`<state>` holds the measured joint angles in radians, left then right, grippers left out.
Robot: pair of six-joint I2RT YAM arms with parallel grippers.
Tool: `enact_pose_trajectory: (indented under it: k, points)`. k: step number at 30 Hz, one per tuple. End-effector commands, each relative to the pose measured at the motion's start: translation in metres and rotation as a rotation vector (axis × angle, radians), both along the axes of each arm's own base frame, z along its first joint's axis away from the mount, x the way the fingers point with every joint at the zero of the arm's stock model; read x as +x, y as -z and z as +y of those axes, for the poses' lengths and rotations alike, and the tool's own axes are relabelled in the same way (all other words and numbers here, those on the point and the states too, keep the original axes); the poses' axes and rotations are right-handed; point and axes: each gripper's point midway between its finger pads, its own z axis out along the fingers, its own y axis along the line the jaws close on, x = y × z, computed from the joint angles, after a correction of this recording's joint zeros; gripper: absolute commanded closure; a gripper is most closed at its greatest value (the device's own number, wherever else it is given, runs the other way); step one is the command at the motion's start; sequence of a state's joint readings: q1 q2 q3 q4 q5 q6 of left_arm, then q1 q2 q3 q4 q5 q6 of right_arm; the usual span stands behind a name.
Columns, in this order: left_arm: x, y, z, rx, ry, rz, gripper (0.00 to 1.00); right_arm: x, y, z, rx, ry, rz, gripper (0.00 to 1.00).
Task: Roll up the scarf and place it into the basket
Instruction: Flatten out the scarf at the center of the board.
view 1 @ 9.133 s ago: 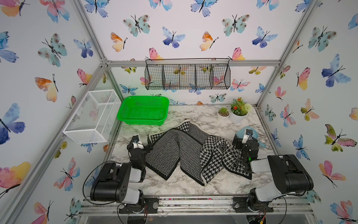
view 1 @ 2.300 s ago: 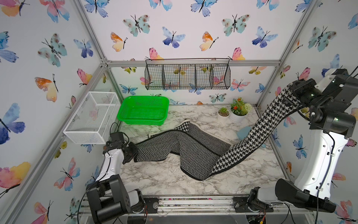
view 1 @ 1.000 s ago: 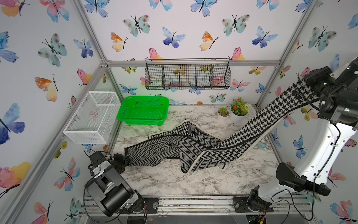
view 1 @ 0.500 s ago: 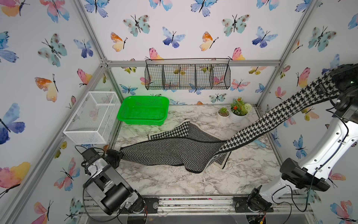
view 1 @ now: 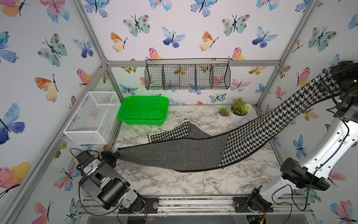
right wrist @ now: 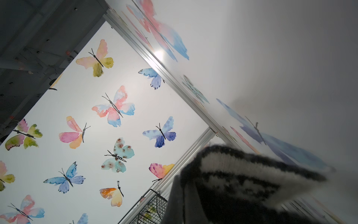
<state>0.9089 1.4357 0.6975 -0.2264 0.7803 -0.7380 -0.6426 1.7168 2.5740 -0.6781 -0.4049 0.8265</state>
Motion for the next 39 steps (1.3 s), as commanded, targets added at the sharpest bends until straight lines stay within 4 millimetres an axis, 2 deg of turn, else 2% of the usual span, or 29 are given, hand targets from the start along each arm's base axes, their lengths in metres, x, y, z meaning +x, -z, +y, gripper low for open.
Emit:
enact_pose_trajectory:
  k: [1, 5, 9, 17, 20, 24, 30, 33, 39]
  points:
    - [0.013, -0.019, -0.005, 0.023, 0.047, -0.093, 1.00, -0.004, -0.014, 0.007, -0.034, -0.032, -0.048, 0.99]
    - [0.011, -0.024, -0.018, 0.043, 0.082, -0.126, 1.00, -0.004, -0.015, 0.010, -0.038, -0.044, -0.051, 0.99]
    - [0.013, -0.022, -0.020, 0.044, 0.092, -0.134, 0.97, -0.001, -0.010, 0.009, -0.030, -0.051, -0.037, 0.99]
    - [0.044, -0.027, -0.030, 0.006, 0.136, -0.238, 0.89, -0.001, -0.007, 0.009, -0.031, -0.047, -0.025, 0.99]
    - [0.055, -0.023, -0.033, -0.049, 0.139, -0.279, 0.82, -0.001, -0.004, 0.009, -0.032, -0.045, -0.017, 0.99]
    - [0.063, -0.013, -0.035, -0.062, 0.158, -0.250, 0.64, 0.001, 0.001, 0.010, -0.028, -0.055, -0.003, 0.99]
    - [0.078, -0.012, -0.047, -0.045, 0.194, -0.222, 0.42, 0.007, 0.011, 0.011, -0.034, -0.056, 0.026, 0.99]
    - [0.086, -0.014, -0.051, -0.047, 0.213, -0.229, 0.37, 0.009, 0.012, 0.011, -0.042, -0.056, 0.031, 0.99]
    - [0.109, -0.014, -0.068, -0.037, 0.268, -0.218, 0.37, 0.015, 0.023, 0.010, -0.037, -0.063, 0.058, 0.99]
